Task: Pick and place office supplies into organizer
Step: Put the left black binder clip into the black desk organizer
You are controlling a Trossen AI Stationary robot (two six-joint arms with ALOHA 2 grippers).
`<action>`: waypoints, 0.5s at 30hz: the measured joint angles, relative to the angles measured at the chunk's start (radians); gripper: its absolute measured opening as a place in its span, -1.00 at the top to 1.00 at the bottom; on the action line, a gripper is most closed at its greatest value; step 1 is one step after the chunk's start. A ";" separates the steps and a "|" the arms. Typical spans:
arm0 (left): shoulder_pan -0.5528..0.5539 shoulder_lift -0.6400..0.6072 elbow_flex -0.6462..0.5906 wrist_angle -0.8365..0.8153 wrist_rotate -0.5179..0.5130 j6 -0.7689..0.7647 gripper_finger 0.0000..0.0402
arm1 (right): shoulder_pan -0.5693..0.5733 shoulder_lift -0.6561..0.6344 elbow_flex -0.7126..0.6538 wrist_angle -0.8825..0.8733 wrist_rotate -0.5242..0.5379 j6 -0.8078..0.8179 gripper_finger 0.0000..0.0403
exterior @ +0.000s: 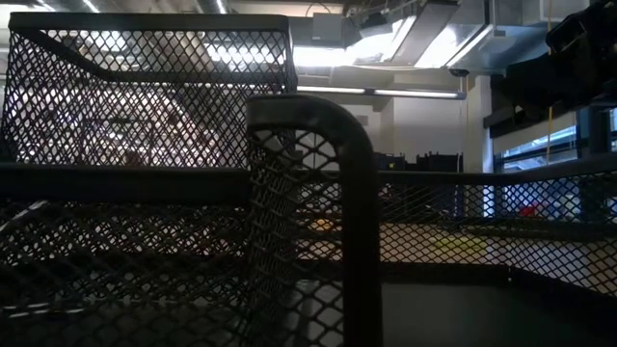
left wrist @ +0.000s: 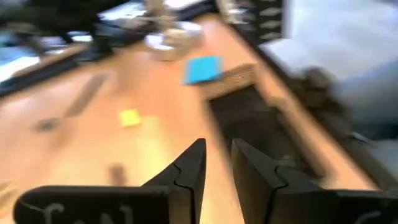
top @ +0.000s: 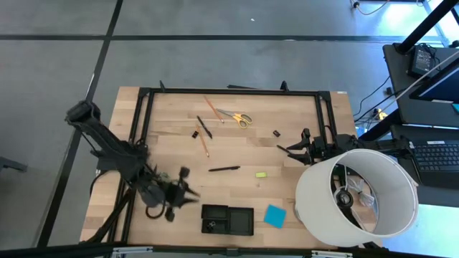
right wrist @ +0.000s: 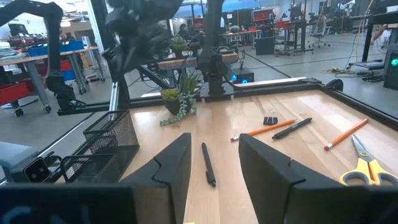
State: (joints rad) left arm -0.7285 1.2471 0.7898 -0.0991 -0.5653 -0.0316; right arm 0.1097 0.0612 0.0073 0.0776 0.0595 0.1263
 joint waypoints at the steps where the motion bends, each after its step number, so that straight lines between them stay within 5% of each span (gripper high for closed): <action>1: 0.013 -0.024 0.000 -0.028 -0.028 0.003 0.64 | 0.000 0.000 0.000 0.000 0.000 -0.001 0.32; 15: 0.396 -0.246 0.000 -0.199 0.062 0.116 0.64 | -0.001 0.000 0.000 0.013 0.010 -0.001 0.32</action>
State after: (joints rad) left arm -0.3326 1.0009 0.7898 -0.2982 -0.5035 0.0845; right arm 0.1089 0.0612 0.0074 0.0908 0.0696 0.1257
